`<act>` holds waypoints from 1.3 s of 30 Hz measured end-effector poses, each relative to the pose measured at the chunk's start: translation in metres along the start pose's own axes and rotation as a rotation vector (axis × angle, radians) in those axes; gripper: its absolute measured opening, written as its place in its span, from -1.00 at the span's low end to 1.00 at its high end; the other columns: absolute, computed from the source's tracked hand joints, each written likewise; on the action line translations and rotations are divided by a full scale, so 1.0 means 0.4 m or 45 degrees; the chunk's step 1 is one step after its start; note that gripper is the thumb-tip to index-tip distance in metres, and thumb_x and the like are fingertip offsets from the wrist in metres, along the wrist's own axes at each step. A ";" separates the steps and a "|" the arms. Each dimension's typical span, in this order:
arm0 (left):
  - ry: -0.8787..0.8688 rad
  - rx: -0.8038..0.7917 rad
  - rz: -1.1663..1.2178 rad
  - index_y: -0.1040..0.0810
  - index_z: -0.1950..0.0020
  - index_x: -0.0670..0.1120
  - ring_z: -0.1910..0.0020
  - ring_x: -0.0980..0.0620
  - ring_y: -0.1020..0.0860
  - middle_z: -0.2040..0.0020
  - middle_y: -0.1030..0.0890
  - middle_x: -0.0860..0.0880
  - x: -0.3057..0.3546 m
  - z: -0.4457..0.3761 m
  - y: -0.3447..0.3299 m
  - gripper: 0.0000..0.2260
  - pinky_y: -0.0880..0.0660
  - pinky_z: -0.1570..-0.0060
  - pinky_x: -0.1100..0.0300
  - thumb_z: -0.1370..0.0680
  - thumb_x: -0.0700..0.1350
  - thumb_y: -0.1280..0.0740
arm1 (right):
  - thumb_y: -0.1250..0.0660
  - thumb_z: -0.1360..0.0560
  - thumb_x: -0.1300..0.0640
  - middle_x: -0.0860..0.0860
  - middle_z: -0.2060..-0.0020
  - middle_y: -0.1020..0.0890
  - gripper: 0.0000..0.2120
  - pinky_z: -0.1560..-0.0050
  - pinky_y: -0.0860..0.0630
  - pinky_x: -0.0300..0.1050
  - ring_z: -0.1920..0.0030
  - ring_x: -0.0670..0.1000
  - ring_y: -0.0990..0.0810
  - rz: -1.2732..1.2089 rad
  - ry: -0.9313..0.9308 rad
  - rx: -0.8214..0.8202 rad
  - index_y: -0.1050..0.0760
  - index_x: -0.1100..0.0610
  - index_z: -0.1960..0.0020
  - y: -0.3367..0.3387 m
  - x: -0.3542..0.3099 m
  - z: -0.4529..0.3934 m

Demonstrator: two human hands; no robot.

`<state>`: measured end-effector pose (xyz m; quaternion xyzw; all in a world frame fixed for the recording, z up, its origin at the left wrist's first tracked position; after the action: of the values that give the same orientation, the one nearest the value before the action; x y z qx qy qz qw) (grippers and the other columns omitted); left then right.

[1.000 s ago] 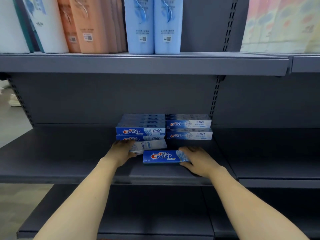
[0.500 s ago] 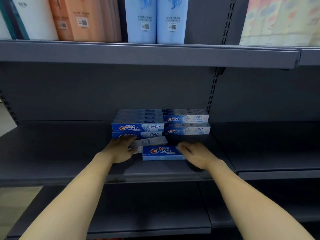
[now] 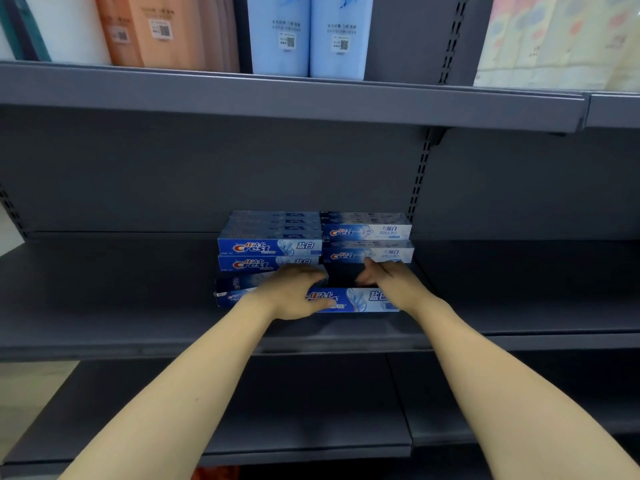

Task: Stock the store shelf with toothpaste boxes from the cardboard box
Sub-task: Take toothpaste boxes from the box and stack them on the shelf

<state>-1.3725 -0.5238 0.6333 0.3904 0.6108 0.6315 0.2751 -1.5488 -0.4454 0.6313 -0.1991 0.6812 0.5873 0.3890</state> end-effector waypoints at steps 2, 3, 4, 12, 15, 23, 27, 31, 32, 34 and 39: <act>-0.009 -0.032 0.030 -0.38 -0.40 -0.02 -0.32 -0.04 -0.41 -0.36 -0.45 -0.01 0.011 -0.005 -0.010 -0.55 -0.33 -0.26 0.16 -0.56 0.14 -0.23 | 0.01 -0.65 -0.05 0.02 0.01 -0.68 -0.51 -0.10 -0.40 -0.22 -0.02 -0.07 -0.61 -0.009 0.015 0.048 -0.64 0.16 0.01 0.008 0.006 0.002; -0.006 -0.033 0.054 -0.42 -0.36 -0.02 -0.26 -0.04 -0.46 -0.31 -0.49 -0.02 0.014 -0.006 -0.015 -0.59 -0.37 -0.20 0.17 -0.56 0.11 -0.24 | 0.01 -0.65 -0.04 0.02 0.02 -0.68 -0.52 -0.13 -0.42 -0.20 -0.01 -0.07 -0.61 0.006 0.027 0.074 -0.64 0.15 0.01 0.013 0.011 0.004; -0.003 -0.026 0.072 -0.45 -0.34 -0.02 -0.23 -0.03 -0.48 -0.29 -0.51 -0.02 0.015 -0.006 -0.017 -0.61 -0.39 -0.16 0.18 -0.56 0.09 -0.26 | 0.00 -0.65 -0.04 0.01 0.02 -0.68 -0.54 -0.15 -0.43 -0.17 -0.01 -0.07 -0.61 0.028 0.041 0.098 -0.63 0.14 0.00 0.018 0.015 0.009; -0.043 0.060 0.141 -0.43 -0.37 -0.10 -0.29 0.00 -0.41 -0.33 -0.44 -0.04 0.026 0.014 -0.027 -0.57 -0.31 -0.26 0.21 -0.53 -0.04 -0.35 | -0.21 -0.49 -0.27 -0.09 -0.11 -0.61 -0.55 -0.06 -0.50 -0.11 -0.12 0.00 -0.56 0.737 0.227 0.014 -0.50 -0.02 -0.23 0.027 0.045 0.044; -0.030 0.114 0.163 -0.44 -0.36 -0.11 -0.29 0.01 -0.41 -0.33 -0.45 -0.03 0.011 0.031 -0.028 -0.58 -0.30 -0.27 0.23 -0.53 -0.05 -0.35 | -0.19 -0.48 -0.31 -0.05 -0.04 -0.65 -0.53 0.01 -0.52 -0.11 -0.05 0.03 -0.59 0.813 0.280 0.038 -0.50 -0.03 -0.21 0.009 0.042 0.045; 0.149 0.264 0.166 -0.39 -0.41 -0.11 -0.33 0.00 -0.41 -0.38 -0.40 -0.01 -0.085 0.105 0.065 -0.55 -0.31 -0.32 0.21 -0.54 -0.03 -0.33 | -0.01 -0.61 -0.16 0.04 -0.37 -0.41 -0.51 -0.22 -0.42 -0.03 -0.33 0.11 -0.42 0.533 0.341 0.238 -0.26 0.05 -0.45 -0.048 -0.033 0.007; 0.289 0.379 0.049 -0.42 -0.39 -0.10 -0.26 -0.01 -0.47 -0.35 -0.44 -0.02 -0.163 0.162 0.131 -0.58 -0.37 -0.23 0.20 -0.55 -0.05 -0.32 | -0.04 -0.60 -0.17 0.06 -0.42 -0.32 -0.47 -0.27 -0.38 0.00 -0.35 0.15 -0.37 0.603 0.359 0.152 -0.18 0.06 -0.48 -0.105 -0.067 -0.015; 0.426 0.426 -0.008 -0.44 -0.37 -0.11 -0.28 -0.10 -0.45 -0.36 -0.44 -0.04 -0.233 0.207 0.160 -0.61 -0.38 -0.25 0.10 -0.55 -0.08 -0.32 | -0.09 -0.60 -0.13 0.01 -0.38 -0.35 -0.54 -0.28 -0.28 -0.10 -0.34 0.06 -0.35 0.919 0.497 -0.010 -0.29 0.09 -0.41 -0.184 -0.106 -0.046; 0.439 0.412 -0.010 -0.44 -0.36 -0.12 -0.28 -0.11 -0.44 -0.35 -0.45 -0.05 -0.245 0.212 0.161 -0.62 -0.38 -0.25 0.10 -0.55 -0.09 -0.32 | -0.09 -0.60 -0.11 0.01 -0.39 -0.34 -0.54 -0.30 -0.27 -0.10 -0.35 0.05 -0.34 0.919 0.510 -0.043 -0.29 0.10 -0.41 -0.201 -0.120 -0.053; 0.447 0.397 -0.008 -0.44 -0.37 -0.13 -0.27 -0.11 -0.45 -0.35 -0.44 -0.05 -0.260 0.216 0.159 -0.61 -0.38 -0.22 0.12 -0.56 -0.09 -0.31 | -0.09 -0.61 -0.09 0.02 -0.43 -0.30 -0.53 -0.37 -0.23 -0.09 -0.41 0.06 -0.28 0.892 0.518 -0.103 -0.24 0.11 -0.45 -0.234 -0.149 -0.067; 0.441 0.401 0.043 -0.43 -0.39 -0.10 -0.29 -0.08 -0.44 -0.36 -0.45 -0.03 -0.278 0.204 0.141 -0.62 -0.35 -0.22 0.17 -0.56 -0.12 -0.30 | -0.04 -0.61 -0.12 0.04 -0.52 -0.12 -0.44 -0.51 0.05 0.01 -0.52 0.05 -0.04 0.933 0.433 -0.196 -0.04 0.09 -0.53 -0.305 -0.163 -0.094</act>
<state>-1.2371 -0.5757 0.6673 0.3244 0.7331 0.5907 0.0911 -1.4308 -0.5217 0.6026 -0.0661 0.7157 0.6950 0.0200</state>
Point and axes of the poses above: each hand's wrist, its own z-axis away from the middle knuckle, its own y-axis out of the back of the hand, x = y × z, the point moved 3 cm from there along -z, towards the middle knuckle
